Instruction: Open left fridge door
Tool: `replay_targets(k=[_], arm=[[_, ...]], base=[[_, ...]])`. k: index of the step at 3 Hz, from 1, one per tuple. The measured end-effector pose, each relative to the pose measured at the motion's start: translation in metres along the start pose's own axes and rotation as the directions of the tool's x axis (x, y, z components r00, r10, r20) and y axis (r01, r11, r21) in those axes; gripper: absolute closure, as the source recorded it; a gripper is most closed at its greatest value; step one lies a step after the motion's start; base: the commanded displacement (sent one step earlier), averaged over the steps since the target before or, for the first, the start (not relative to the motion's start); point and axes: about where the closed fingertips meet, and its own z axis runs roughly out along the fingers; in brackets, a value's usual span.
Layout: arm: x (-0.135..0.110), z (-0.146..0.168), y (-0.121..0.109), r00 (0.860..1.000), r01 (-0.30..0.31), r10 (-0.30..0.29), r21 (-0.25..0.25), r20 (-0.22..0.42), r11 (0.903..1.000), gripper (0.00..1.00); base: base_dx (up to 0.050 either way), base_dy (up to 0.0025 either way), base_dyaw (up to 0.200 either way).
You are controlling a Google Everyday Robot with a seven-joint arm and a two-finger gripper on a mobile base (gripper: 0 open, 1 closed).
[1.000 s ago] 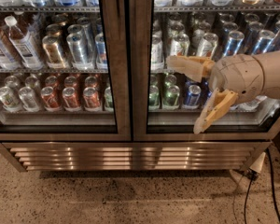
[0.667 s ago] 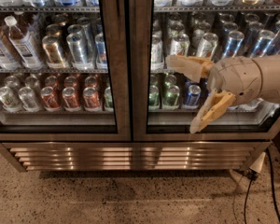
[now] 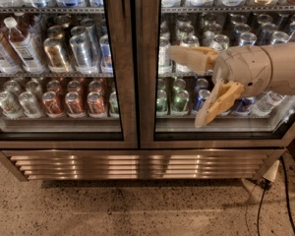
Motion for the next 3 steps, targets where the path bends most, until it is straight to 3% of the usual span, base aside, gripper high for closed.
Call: replay_targets(k=[1, 3], arm=[[-0.0344, 0.0136, -0.0075, 1.000, 0.001, -0.001, -0.037, 0.008, 0.9993, 0.00], [-0.0362, 0.0178, -0.0092, 1.000, -0.004, 0.005, -0.047, 0.011, 0.9989, 0.00]], base=[[0.000, 0.00000, 0.000], [0.043, 0.00216, 0.102]])
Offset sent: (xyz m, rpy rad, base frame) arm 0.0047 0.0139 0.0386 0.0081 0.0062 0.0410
